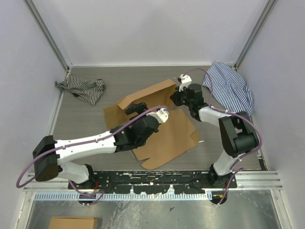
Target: Fold the paper box
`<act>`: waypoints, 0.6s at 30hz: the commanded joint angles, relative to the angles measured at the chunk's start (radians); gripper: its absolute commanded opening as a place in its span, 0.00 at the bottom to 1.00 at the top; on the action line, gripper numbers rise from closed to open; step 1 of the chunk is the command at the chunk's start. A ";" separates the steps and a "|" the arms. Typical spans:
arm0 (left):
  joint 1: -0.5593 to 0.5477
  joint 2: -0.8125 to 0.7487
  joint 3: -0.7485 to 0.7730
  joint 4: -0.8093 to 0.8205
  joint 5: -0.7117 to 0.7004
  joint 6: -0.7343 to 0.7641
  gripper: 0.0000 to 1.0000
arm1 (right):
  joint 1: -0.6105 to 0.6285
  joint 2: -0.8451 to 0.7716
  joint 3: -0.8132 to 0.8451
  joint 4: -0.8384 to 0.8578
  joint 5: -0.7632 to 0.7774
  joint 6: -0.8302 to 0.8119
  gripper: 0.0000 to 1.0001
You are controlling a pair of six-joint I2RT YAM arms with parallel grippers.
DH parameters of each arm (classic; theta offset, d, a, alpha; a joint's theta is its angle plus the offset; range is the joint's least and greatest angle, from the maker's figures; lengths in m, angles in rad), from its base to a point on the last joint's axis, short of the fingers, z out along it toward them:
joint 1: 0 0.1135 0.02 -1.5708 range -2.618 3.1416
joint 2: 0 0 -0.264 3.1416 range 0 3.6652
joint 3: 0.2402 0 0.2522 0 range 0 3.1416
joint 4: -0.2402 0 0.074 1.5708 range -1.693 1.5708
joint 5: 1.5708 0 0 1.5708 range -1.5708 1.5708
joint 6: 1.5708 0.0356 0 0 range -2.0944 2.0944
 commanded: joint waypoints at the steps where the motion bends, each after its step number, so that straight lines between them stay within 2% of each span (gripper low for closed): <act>1: -0.004 -0.108 0.049 -0.009 0.044 -0.155 0.90 | 0.003 -0.101 -0.046 0.054 0.127 0.089 0.01; 5: 0.014 -0.220 0.013 0.155 0.014 -0.173 0.77 | 0.011 -0.192 -0.137 0.041 0.288 0.140 0.01; 8: 0.105 -0.264 0.033 0.155 0.102 -0.312 0.68 | 0.020 -0.270 -0.218 0.046 0.354 0.167 0.01; 11: 0.249 -0.234 0.100 0.058 0.287 -0.483 0.64 | 0.038 -0.336 -0.284 0.048 0.391 0.186 0.01; 14: 0.263 -0.170 0.122 0.132 0.356 -0.465 0.62 | 0.064 -0.366 -0.310 0.039 0.418 0.200 0.01; 18: 0.263 -0.069 0.164 0.158 0.449 -0.513 0.62 | 0.107 -0.374 -0.304 0.010 0.472 0.222 0.01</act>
